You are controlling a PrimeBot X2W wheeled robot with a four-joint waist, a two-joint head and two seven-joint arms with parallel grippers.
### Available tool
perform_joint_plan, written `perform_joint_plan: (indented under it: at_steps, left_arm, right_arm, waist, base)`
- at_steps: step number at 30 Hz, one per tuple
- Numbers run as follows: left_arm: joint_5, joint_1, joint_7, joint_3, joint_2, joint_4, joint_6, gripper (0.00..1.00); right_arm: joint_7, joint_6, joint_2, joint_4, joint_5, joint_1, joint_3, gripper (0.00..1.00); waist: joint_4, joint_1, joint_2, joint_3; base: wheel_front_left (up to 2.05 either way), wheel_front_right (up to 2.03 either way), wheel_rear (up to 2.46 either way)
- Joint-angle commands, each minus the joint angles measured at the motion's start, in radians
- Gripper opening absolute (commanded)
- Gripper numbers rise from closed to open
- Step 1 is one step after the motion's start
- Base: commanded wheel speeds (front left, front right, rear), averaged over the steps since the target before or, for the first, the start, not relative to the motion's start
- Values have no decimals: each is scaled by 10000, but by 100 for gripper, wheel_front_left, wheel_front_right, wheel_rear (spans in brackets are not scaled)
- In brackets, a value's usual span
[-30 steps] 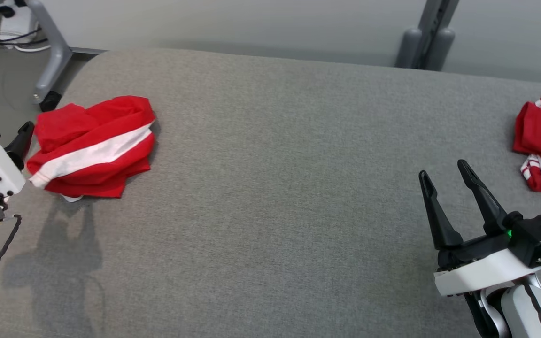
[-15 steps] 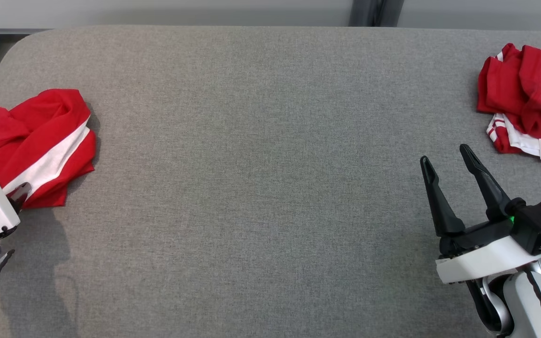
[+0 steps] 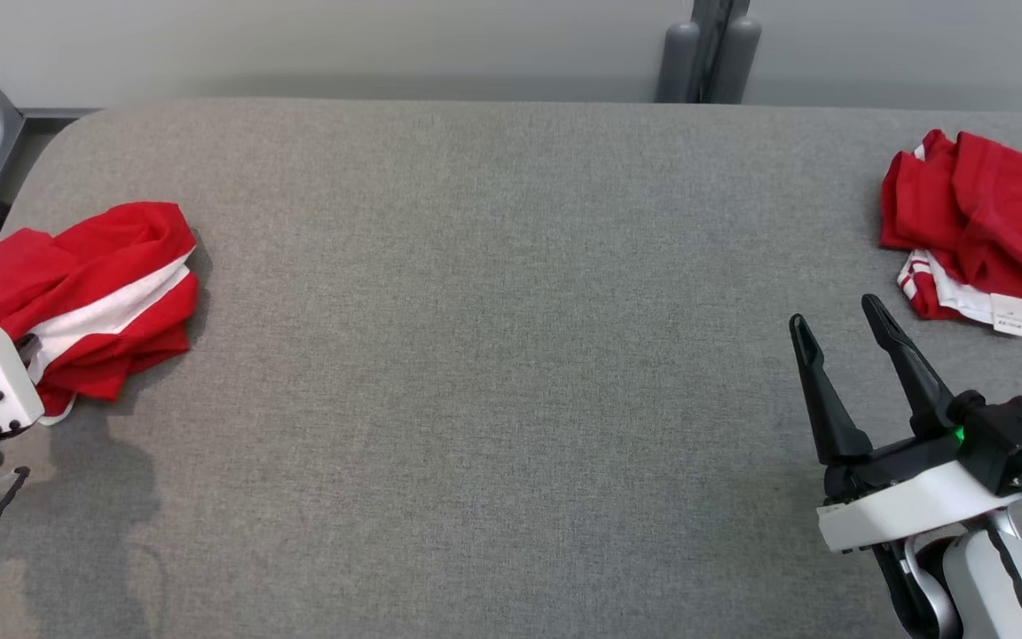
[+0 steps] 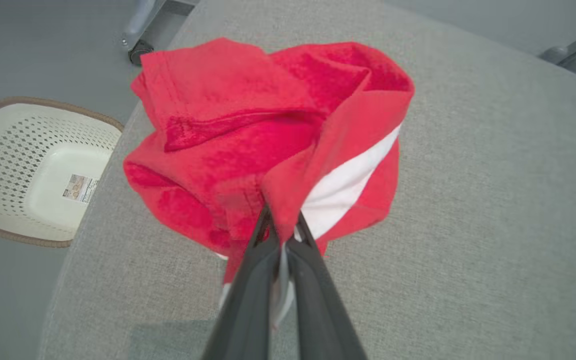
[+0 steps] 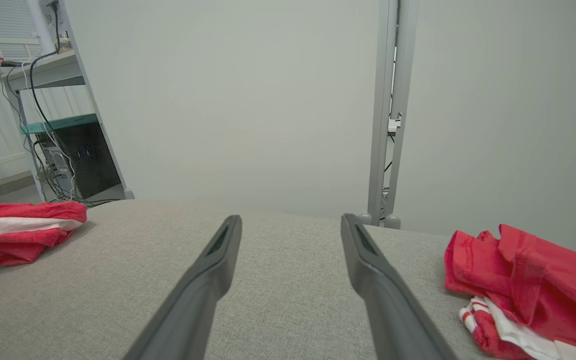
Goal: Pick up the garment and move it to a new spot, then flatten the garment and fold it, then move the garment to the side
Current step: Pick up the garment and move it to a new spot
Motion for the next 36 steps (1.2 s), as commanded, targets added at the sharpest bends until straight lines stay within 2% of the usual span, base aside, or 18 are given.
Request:
perform_joint_plan:
  at_steps: [1,3,9,13,18,23,28,32,36]
  left_arm:
    - [-141,127,16,-195,93,-311,-9,0]
    - [-277,197,63,-326,122,-574,-9,0]
    - [-1009,513,378,-1342,202,-2488,-9,0]
    - [-1384,743,508,-1883,217,-3857,-9,0]
    - [-1694,928,688,-2515,-43,-5387,-9,0]
    - [-1777,653,911,-3211,-626,-6420,-9,0]
    - [-2179,-109,805,-3607,-1506,-7057,-9,0]
    - [-2458,-927,387,-3919,-2039,-7566,-9,0]
    - [-2829,-1409,-154,-4006,-2131,-7647,-5,0]
  right_arm:
    - [-47,2,28,22,58,152,-79,100]
    - [-48,2,67,32,86,221,-110,100]
    - [-48,2,243,98,126,649,-365,100]
    - [-48,2,284,45,124,773,-412,100]
    - [-47,2,242,51,151,825,-442,100]
    - [-47,2,256,6,164,724,-485,100]
    - [-48,2,287,24,175,627,-604,100]
    - [-47,2,244,-15,142,587,-824,100]
    - [-47,2,290,-84,112,595,-971,100]
  waist:
    - [-69,0,0,-335]
    - [-99,0,0,-475]
    - [-390,0,0,-1243]
    - [-845,0,0,-1502]
    - [-1544,0,0,-1708]
    - [-2285,0,0,-1731]
    - [-2901,0,0,-1677]
    - [-3118,0,0,-1599]
    - [-3143,0,0,-1526]
  base:
    - [0,0,0]
    - [0,0,0]
    - [0,0,0]
    - [0,0,0]
    - [0,0,0]
    - [0,0,0]
    - [0,0,0]
    - [0,0,0]
    - [0,0,0]
